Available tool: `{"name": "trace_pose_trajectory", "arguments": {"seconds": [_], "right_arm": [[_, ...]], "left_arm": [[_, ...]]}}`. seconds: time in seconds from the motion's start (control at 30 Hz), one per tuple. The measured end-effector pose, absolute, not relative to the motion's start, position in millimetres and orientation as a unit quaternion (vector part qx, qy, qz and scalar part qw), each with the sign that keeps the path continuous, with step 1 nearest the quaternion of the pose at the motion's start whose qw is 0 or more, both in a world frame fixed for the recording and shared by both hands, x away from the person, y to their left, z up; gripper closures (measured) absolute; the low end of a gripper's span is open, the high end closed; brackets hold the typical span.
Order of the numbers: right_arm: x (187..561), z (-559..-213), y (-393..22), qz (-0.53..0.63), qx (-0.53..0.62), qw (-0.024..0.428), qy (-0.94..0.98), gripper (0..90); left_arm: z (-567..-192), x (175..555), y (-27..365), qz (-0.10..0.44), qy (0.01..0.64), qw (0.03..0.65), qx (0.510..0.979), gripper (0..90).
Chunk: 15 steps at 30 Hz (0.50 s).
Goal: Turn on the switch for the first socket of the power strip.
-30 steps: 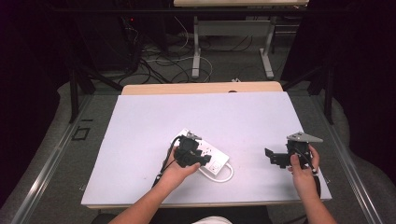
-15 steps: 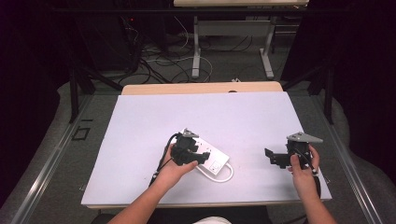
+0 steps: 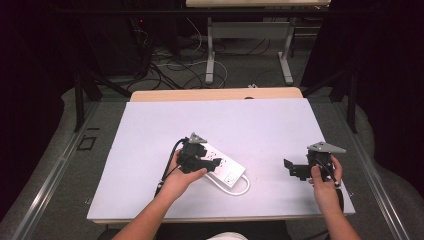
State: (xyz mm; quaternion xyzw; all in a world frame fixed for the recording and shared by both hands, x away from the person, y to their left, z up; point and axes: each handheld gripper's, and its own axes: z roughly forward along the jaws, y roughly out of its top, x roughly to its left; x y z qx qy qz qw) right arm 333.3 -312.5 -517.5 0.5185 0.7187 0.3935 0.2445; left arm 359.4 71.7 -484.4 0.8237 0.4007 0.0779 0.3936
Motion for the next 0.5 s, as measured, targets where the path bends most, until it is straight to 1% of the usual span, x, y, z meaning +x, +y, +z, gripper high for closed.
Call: {"name": "trace_pose_trajectory", "arguments": {"seconds": [0.07,0.1,0.13,0.2,0.23,0.5], "right_arm": [[333.3,-517.6,-312.4,0.393,0.518,0.244,0.719,0.0],[333.3,-517.6,-312.5,0.393,0.518,0.244,0.719,0.0],[333.3,-517.6,-312.4,0.394,0.518,0.244,0.719,0.0],[333.4,-517.5,-312.5,0.394,0.518,0.245,0.719,0.0],[333.4,-517.5,-312.6,0.394,0.518,0.245,0.719,0.0],[333.4,-517.6,-312.4,0.395,0.518,0.244,0.718,0.0]], "left_arm": [[-482.5,360.5,74.3,0.080,0.397,0.394,0.825,34.8],[-481.9,359.2,73.9,0.075,0.409,0.399,0.817,34.8],[-481.0,361.0,76.5,0.083,0.398,0.399,0.822,34.4],[-479.7,360.4,77.5,0.084,0.408,0.402,0.815,33.3],[-478.8,362.0,79.8,0.089,0.399,0.402,0.820,33.0],[-474.5,365.5,91.3,0.102,0.410,0.405,0.811,31.8]]}}
